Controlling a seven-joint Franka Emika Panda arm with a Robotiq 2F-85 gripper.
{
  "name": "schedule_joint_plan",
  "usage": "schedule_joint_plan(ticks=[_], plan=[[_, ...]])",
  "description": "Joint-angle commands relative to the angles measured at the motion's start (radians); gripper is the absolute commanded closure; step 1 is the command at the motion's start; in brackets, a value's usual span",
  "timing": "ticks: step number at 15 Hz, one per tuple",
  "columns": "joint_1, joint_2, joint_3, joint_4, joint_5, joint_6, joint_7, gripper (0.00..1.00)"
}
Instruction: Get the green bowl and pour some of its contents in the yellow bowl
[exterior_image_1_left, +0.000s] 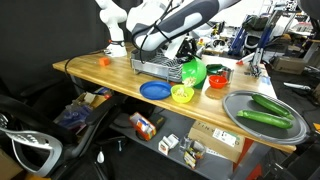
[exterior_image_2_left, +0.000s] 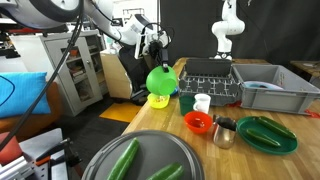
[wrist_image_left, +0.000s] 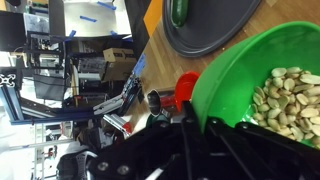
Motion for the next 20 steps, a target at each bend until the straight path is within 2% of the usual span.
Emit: schedule_joint_plan(ticks=[1,20], plan=[[0.009,0.028,-0.013,0.049,-0.018,-0.042,-0.037,0.99],[0.025,0.051,-0.015,0.051,-0.078,-0.071,-0.039,0.99]])
